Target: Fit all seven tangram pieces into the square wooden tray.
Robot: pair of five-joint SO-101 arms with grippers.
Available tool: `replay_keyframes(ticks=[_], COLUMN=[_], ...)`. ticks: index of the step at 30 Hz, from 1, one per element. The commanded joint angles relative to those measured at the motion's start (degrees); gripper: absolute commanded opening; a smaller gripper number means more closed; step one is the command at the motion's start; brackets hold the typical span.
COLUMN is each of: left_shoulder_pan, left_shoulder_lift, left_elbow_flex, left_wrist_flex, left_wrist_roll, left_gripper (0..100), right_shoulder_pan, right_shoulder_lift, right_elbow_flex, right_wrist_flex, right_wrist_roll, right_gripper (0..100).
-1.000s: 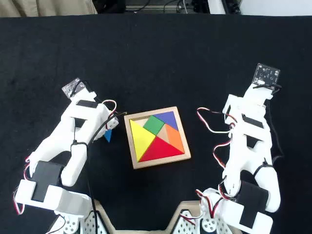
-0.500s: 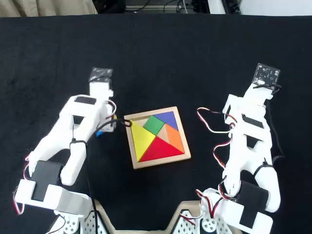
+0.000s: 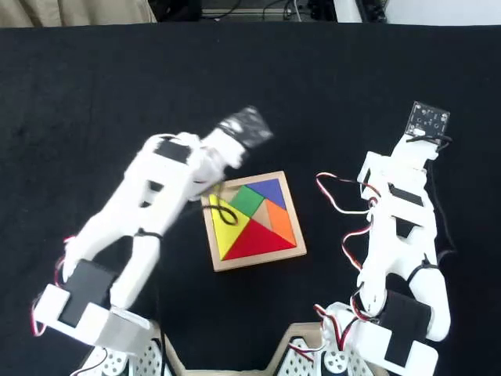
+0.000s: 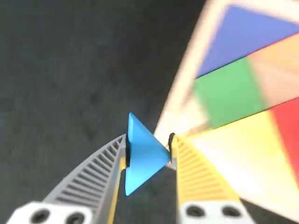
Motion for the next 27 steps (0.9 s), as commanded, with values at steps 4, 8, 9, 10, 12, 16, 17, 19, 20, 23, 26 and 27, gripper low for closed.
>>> replay_keyframes(ticks=[4,8,9,10,12,16,17,19,20,23,26,27], left_shoulder_pan=[8.66,9.54,9.1,8.57,7.08,5.23,5.32,5.58,5.58,5.49,5.58,5.67], left_shoulder_lift=[0.26,0.26,0.26,0.26,0.35,0.53,1.05,2.64,3.6,6.51,7.74,7.82], left_elbow_flex=[-2.07,-1.8,-1.8,-1.71,-1.54,-0.92,-0.75,-0.84,-0.84,-1.89,-2.95,-3.03], left_wrist_flex=[0.18,0.09,0.18,0.18,0.18,0.26,0.18,0.18,0.0,0.18,0.26,0.26], left_wrist_roll=[-3.87,-6.07,-6.77,-7.21,-8.09,-9.14,-9.14,-9.14,-9.14,-9.14,-8.88,-8.88], left_gripper=[11,11,11,11,11,11,11,13,15,23,25,25], right_shoulder_pan=[0.79,0.79,0.79,0.79,0.7,0.62,0.62,0.62,0.62,0.62,0.62,0.62], right_shoulder_lift=[-2.42,-2.42,-2.42,-2.42,-2.42,-2.42,-2.42,-2.42,-2.42,-2.42,-2.42,-2.42], right_elbow_flex=[-0.84,-0.84,-0.84,-0.84,-0.75,-0.75,-0.75,-0.75,-0.75,-0.75,-0.75,-0.75], right_wrist_flex=[-1.41,-1.41,-1.41,-1.32,-1.32,-1.32,-1.32,-1.32,-1.32,-1.32,-1.32,-1.32], right_wrist_roll=[-0.35,-0.35,-0.35,-0.35,-0.35,-0.35,-0.35,-0.35,-0.35,-0.35,-0.35,-0.35], right_gripper=[1.1,1.1,1.1,1.1,1.1,1.1,1.1,1.1,1.1,1.1,1.1,1.1])
